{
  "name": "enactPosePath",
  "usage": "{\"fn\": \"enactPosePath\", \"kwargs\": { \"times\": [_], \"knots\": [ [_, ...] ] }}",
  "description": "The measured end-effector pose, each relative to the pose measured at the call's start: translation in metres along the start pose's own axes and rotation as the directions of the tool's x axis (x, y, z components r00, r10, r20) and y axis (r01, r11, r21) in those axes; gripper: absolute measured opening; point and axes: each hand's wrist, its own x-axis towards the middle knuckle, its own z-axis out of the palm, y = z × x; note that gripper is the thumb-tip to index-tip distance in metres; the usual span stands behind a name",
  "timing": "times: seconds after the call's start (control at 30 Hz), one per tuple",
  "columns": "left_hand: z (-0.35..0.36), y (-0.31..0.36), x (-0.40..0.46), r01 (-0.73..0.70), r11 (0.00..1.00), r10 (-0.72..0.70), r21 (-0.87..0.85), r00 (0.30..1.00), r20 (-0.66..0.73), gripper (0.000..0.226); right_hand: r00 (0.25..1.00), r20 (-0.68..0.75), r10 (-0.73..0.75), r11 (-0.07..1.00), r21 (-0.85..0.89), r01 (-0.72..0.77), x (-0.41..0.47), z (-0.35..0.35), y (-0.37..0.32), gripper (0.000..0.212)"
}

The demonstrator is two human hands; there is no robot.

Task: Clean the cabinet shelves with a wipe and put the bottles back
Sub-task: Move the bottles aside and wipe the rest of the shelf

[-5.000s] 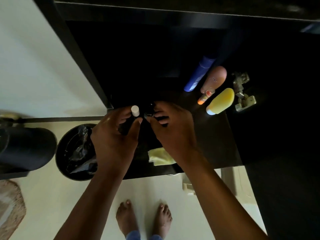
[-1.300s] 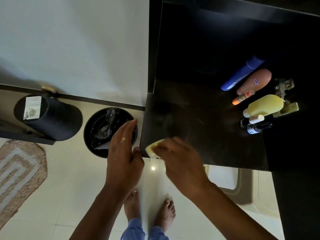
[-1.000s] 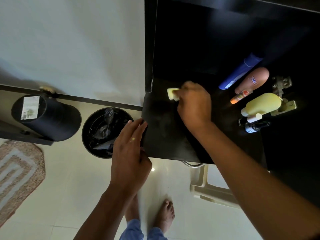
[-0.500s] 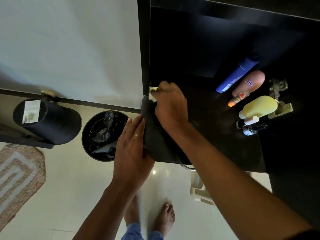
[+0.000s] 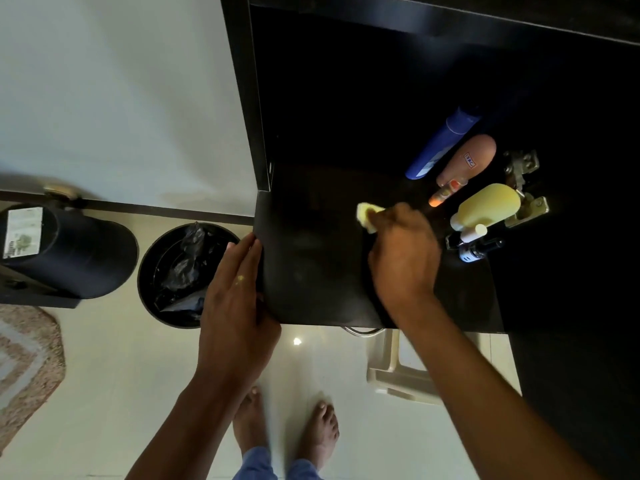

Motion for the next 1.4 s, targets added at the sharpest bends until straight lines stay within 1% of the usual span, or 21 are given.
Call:
{"fn": "enactPosePath", "kwargs": {
  "times": [0.1, 0.17, 0.23, 0.3, 0.4, 0.47, 0.53, 0.63, 0.7, 0.77, 0.83, 0.97, 1.07, 1.17, 1.23, 1.33, 1.4],
  "knots": [
    [0.001, -0.001, 0.001, -0.008, 1.000, 0.008, 0.004, 1.000, 0.021, 0.076, 0.994, 0.000, 0.109, 0.994, -0.003, -0.109, 0.022, 0.003, 0.003, 0.027],
    [0.002, -0.002, 0.002, -0.021, 1.000, 0.020, 0.015, 0.999, 0.034, 0.078, 0.994, 0.009, 0.111, 0.994, -0.017, -0.111, 0.025, 0.007, -0.012, 0.023],
    [0.003, -0.003, 0.003, -0.030, 0.999, 0.029, 0.022, 0.999, 0.034, 0.077, 0.999, 0.025, 0.027, 0.998, 0.055, -0.029, 0.017, 0.013, -0.032, 0.021],
    [0.004, -0.001, 0.005, -0.024, 0.999, 0.023, 0.023, 0.999, 0.041, 0.077, 0.992, 0.054, -0.110, 0.983, 0.151, 0.101, 0.002, 0.017, -0.059, 0.019],
    [0.007, -0.001, 0.007, -0.015, 0.998, 0.012, 0.057, 0.998, 0.057, 0.075, 0.948, 0.093, -0.305, 0.935, 0.219, 0.280, -0.010, 0.016, -0.092, 0.017],
    [0.010, -0.003, 0.008, -0.010, 0.997, 0.005, 0.074, 0.998, 0.066, 0.077, 0.935, 0.120, -0.333, 0.929, 0.210, 0.304, -0.005, 0.010, -0.094, 0.016],
    [0.011, -0.003, 0.009, -0.007, 0.996, 0.001, 0.084, 0.998, 0.068, 0.079, 0.959, 0.111, -0.261, 0.954, 0.184, 0.238, 0.003, 0.007, -0.078, 0.013],
    [0.009, 0.002, 0.010, -0.041, 0.994, 0.033, 0.101, 0.997, 0.077, 0.077, 0.992, 0.120, -0.045, 0.993, 0.116, 0.031, 0.016, 0.005, -0.036, 0.014],
    [0.009, 0.005, 0.012, -0.103, 0.980, 0.083, 0.168, 0.989, 0.122, 0.079, 0.996, 0.054, 0.068, 0.997, 0.022, -0.069, 0.025, 0.002, -0.008, 0.016],
    [0.012, 0.008, 0.016, -0.166, 0.961, 0.125, 0.219, 0.974, 0.188, 0.080, 0.991, 0.042, 0.130, 0.989, -0.069, -0.127, 0.032, 0.001, 0.009, 0.020],
    [0.017, 0.012, 0.020, -0.205, 0.947, 0.145, 0.246, 0.960, 0.239, 0.082, 0.992, 0.047, 0.121, 0.989, -0.095, -0.116, 0.032, 0.002, 0.011, 0.023],
    [0.024, 0.022, 0.027, -0.237, 0.935, 0.164, 0.265, 0.949, 0.269, 0.083, 0.999, 0.020, 0.046, 0.995, -0.092, -0.044, 0.001, -0.002, 0.012, 0.024],
    [0.025, 0.022, 0.027, -0.263, 0.924, 0.186, 0.277, 0.943, 0.275, 0.085, 0.998, 0.056, 0.037, 0.998, -0.043, -0.034, -0.041, -0.012, 0.014, 0.030],
    [0.024, 0.022, 0.026, -0.285, 0.918, 0.207, 0.276, 0.937, 0.281, 0.091, 0.996, 0.081, 0.030, 0.999, 0.016, -0.031, -0.073, -0.020, 0.014, 0.042],
    [0.023, 0.022, 0.027, -0.283, 0.921, 0.204, 0.267, 0.936, 0.286, 0.092, 0.996, 0.084, 0.032, 0.999, 0.017, -0.033, -0.076, -0.021, 0.014, 0.045],
    [0.022, 0.022, 0.027, -0.280, 0.926, 0.207, 0.253, 0.938, 0.279, 0.091, 0.993, 0.072, 0.092, 0.996, 0.012, -0.093, -0.059, -0.019, 0.006, 0.039],
    [0.018, 0.020, 0.026, -0.261, 0.935, 0.201, 0.240, 0.947, 0.250, 0.088, 0.990, 0.084, 0.115, 0.992, 0.034, -0.119, -0.045, -0.015, -0.007, 0.037]
  ]
}}
